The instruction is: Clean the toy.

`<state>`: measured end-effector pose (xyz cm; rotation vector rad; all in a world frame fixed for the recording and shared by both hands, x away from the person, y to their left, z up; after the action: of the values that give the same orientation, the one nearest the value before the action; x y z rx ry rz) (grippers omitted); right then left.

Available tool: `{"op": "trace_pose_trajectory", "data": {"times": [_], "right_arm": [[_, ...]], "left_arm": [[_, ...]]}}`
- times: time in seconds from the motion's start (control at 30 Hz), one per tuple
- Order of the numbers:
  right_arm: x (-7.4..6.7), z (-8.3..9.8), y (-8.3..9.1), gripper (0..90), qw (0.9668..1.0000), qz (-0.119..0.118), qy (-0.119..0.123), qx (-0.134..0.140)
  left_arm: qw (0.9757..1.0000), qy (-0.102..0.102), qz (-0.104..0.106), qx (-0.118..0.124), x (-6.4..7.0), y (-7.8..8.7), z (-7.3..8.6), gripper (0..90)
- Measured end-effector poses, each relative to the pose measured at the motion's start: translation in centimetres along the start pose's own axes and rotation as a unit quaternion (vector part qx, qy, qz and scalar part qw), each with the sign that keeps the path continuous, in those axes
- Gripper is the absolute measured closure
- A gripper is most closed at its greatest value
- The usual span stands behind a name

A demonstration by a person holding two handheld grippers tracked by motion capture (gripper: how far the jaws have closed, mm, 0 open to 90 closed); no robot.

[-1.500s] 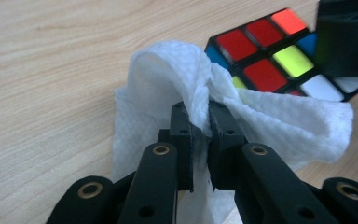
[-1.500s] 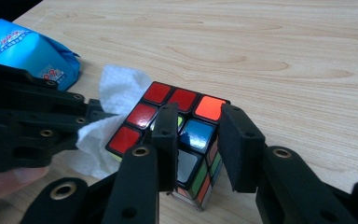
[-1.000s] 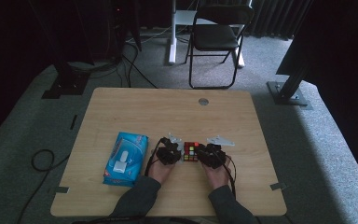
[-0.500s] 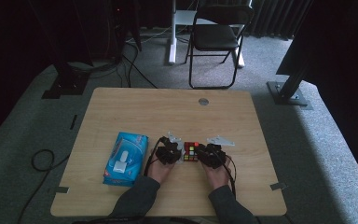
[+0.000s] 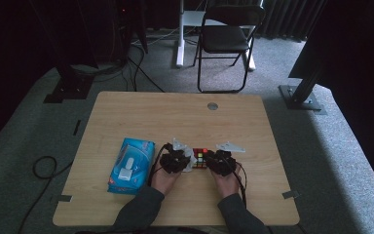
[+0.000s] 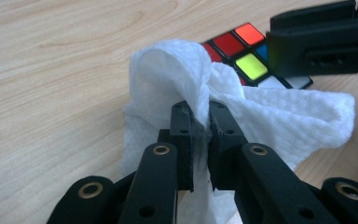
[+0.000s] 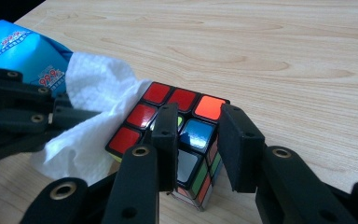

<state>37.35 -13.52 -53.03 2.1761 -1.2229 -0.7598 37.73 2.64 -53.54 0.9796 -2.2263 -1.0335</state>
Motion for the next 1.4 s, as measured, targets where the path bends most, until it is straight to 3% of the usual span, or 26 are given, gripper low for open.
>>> {"op": "trace_pose_trajectory", "data": {"times": [0.43,0.67,1.0,1.23,1.4], "right_arm": [[-0.1,0.0,0.0,69.5,1.0,0.002,0.001,0.001],[-0.1,0.0,0.0,69.4,1.0,0.001,0.001,0.001],[0.0,0.0,0.0,69.4,0.9999,-0.008,0.006,-0.002],[-0.3,0.1,-0.1,69.2,0.9993,-0.031,0.02,-0.008],[-0.5,0.1,-0.1,69.0,0.9988,-0.039,0.028,-0.012]], "left_arm": [[0.9991,-0.003,-0.02,-0.036,0.3,-2.2,1.4,81.8],[0.999,-0.009,-0.026,-0.035,0.2,-2.4,1.4,81.5],[0.9994,0.005,-0.025,-0.025,-0.5,-2.0,0.7,81.0],[0.9992,0.03,-0.026,0.004,-1.8,-0.8,-0.6,80.6],[0.9989,0.044,-0.016,0.009,-2.5,-0.7,-1.2,79.7]]}}
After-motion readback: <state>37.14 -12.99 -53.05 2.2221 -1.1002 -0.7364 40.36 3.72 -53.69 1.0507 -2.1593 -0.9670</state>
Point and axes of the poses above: each handheld gripper's, and its own axes: y roughly backward along the jaws, z roughly out of its underside, x roughly to its right, the point moved 4 cm from there along -y, roughly forward along the jaws, and after that the axes turned 9 degrees about -x, right-handed, at the moved point
